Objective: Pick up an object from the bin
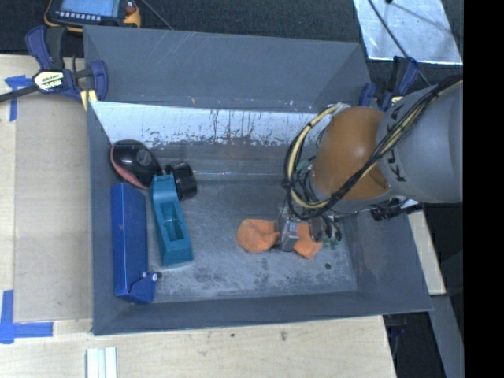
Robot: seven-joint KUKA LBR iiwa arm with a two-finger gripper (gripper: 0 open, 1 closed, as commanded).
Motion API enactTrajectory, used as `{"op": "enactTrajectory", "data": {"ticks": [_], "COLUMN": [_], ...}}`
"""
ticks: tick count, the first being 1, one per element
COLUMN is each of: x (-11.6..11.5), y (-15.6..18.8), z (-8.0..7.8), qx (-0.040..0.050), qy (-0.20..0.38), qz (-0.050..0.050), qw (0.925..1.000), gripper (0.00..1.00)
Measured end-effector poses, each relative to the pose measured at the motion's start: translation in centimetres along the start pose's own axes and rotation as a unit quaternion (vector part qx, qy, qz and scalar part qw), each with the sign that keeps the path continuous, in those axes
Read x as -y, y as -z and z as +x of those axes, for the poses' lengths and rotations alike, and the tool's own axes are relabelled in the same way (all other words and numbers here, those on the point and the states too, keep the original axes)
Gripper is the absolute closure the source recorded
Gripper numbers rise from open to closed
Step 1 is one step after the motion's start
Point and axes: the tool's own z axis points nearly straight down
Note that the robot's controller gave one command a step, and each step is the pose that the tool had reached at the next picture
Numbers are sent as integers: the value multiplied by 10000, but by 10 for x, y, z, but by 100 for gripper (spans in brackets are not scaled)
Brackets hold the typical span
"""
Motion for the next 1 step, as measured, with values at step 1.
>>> {"op": "enactTrajectory", "data": {"ticks": [1], "x": [0], "y": [0], "z": [0], "qx": [0], "qy": [0], "qz": [0], "qw": [10000], "gripper": [100]}}
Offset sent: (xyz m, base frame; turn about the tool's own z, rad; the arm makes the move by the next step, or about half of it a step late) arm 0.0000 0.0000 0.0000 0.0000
